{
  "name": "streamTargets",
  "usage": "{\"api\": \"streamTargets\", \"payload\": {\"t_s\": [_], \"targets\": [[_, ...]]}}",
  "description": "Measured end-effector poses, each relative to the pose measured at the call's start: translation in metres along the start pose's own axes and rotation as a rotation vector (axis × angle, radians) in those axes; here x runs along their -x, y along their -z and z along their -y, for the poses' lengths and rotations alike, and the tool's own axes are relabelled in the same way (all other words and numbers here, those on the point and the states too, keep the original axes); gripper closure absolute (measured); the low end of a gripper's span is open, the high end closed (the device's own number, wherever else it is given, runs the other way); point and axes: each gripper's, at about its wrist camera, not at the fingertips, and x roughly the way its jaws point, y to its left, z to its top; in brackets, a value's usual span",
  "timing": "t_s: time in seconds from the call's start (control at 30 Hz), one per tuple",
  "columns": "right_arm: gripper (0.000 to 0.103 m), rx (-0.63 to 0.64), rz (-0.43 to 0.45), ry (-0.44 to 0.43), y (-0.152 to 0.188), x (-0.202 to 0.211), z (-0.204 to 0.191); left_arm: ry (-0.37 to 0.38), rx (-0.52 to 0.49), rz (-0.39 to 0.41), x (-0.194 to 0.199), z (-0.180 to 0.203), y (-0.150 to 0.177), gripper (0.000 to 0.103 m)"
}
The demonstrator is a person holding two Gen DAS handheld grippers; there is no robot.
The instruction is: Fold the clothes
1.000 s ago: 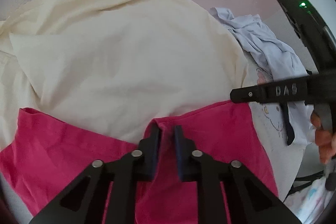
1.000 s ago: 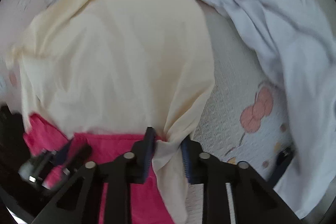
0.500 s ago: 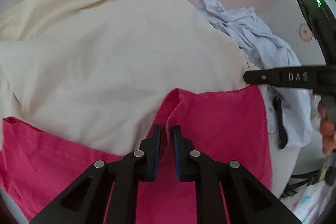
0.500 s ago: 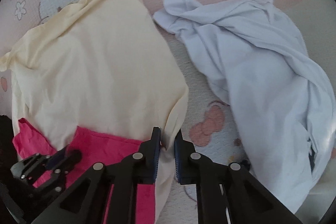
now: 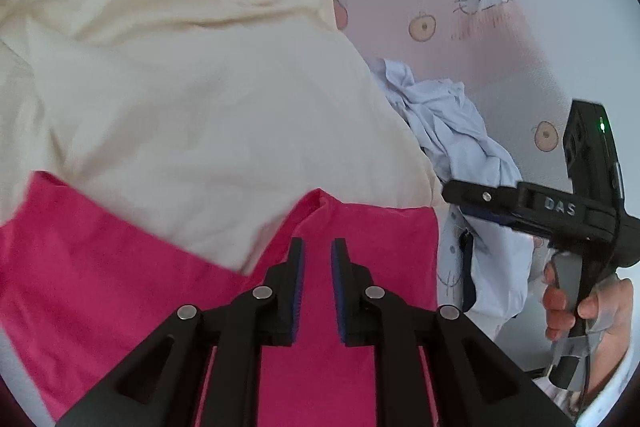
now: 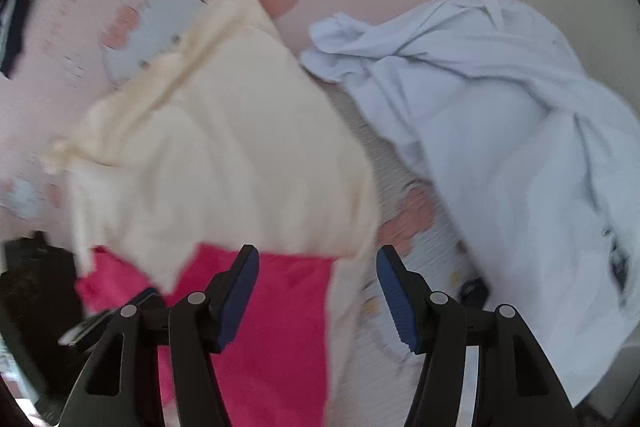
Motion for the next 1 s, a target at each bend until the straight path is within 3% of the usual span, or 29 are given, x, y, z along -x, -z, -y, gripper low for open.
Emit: {"api": "streamTargets", "payload": {"t_s": [0.13,0.2,0.33,0.4,0.43,0.47,0.57,0.63,0.83,0.93,1.0], "targets": [[0.043,-0.017,-0.035,0.0,0.028,0.002,-0.003,0.004,0.05,-0.049,0.008,-0.012,0.013,0.091],[0.043,-0.01,-0.062,0.026,0.03,-0.004,-0.016,-0.012,0.071,-0.066,0.011,-0.019,0.021,0.091],[0.043,-0.037,-0.078,0.011,0.034,-0.006,-0.004,-0.008,0.117,-0.079,0.017,-0.031,0.035,0.089],[0.043,-0.06,-0.095,-0.014,0.036,-0.01,0.004,-0.005,0.143,-0.081,0.019,-0.036,0.041,0.065],[0.043,-0.069,-0.106,-0.03,0.036,-0.012,0.008,0.002,0.161,-0.081,0.018,-0.037,0.042,0.036],[0.043,-0.079,-0.117,-0.047,0.037,-0.015,0.012,0.017,0.19,-0.076,0.019,-0.041,0.043,0.022],[0.043,-0.054,-0.125,-0.041,0.038,-0.016,0.013,0.079,0.268,-0.037,0.02,-0.048,0.044,0.022],[0.043,-0.047,-0.119,-0.033,0.036,-0.018,0.014,0.066,0.254,-0.023,0.02,-0.047,0.042,0.022],[0.043,-0.06,-0.12,-0.058,0.026,-0.028,0.015,-0.075,0.085,-0.061,0.018,-0.03,0.049,0.022],[0.043,-0.002,-0.114,0.009,0.021,-0.034,0.008,-0.125,0.103,-0.053,0.02,-0.041,0.056,0.022],[0.047,0.014,-0.129,0.002,0.02,-0.04,0.004,-0.131,0.127,-0.055,0.019,-0.048,0.062,0.023]]}}
